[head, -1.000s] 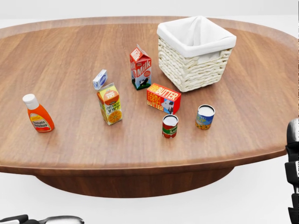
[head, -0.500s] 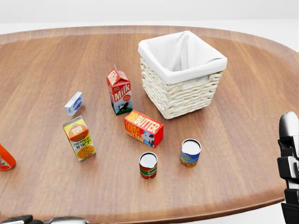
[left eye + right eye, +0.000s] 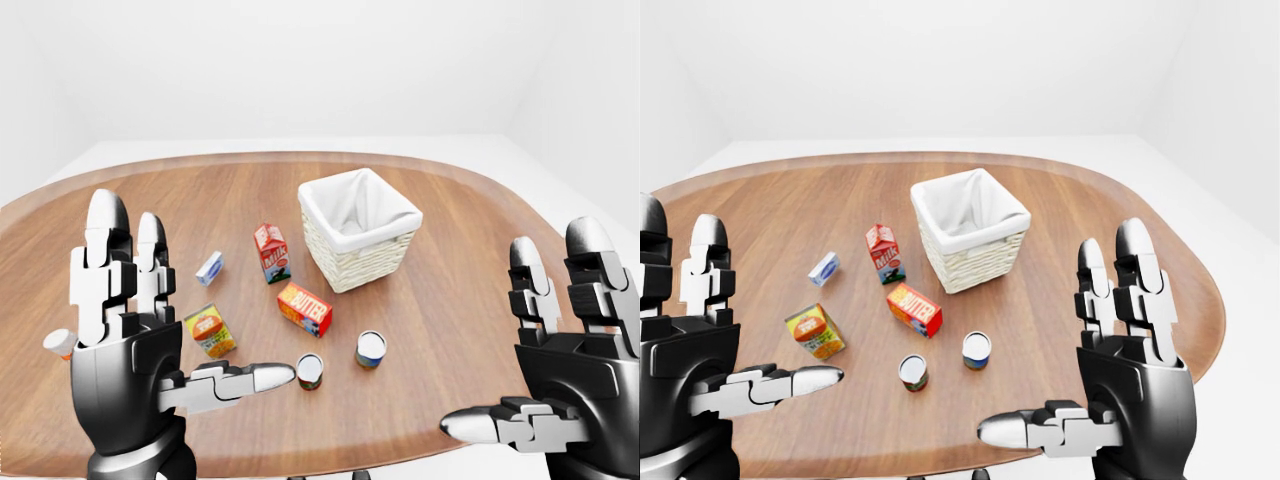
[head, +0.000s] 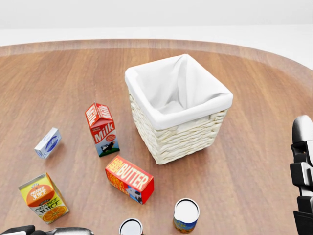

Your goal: Pick up the orange juice, and put it in the basket.

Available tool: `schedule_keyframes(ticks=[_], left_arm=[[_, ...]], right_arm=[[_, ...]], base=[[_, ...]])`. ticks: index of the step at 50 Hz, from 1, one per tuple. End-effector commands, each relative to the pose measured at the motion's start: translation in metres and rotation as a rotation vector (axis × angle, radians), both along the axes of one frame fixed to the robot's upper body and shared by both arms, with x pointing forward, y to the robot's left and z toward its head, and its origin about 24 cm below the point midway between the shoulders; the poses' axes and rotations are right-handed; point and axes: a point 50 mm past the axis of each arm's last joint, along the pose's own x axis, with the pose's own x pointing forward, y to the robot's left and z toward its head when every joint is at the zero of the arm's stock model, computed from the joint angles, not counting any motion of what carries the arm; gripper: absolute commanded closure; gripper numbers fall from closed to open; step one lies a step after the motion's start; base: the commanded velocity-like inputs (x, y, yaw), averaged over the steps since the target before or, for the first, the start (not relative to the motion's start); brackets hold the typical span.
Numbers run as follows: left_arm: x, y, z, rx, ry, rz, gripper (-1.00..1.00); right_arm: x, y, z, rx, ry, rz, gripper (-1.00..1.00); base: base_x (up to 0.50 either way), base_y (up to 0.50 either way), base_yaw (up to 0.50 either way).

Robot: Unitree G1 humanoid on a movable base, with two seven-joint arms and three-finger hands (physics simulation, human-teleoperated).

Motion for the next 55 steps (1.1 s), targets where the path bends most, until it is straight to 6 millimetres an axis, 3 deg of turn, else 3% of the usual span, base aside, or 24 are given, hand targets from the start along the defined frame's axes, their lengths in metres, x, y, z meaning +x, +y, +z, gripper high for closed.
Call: schedule_keyframes(ticks=[1,34,55], left_arm=[[0.0002,0.0003,0.0006,-0.004,-0.005,0.0,-1.0],[0.0008,-0.0012,0.0019,0.002,-0.014,-0.005,-1.0],[0.0004,-0.0007,0.0009,-0.001,-0.007,-0.004,-1.0]], right_arm=[[0.0009,0.0012,0.0009,0.001,-0.008,0.0,-1.0],[0.0012,0.0033,-0.0003,0.007,0.009,0.02,-1.0],[0.0,0.0019,-0.0015,0.008,0.02,0.013,-1.0]], base=[[0.5,-0.19,0.0],[0.5,-0.18,0.0],[0.16,-0.42,0.0]])
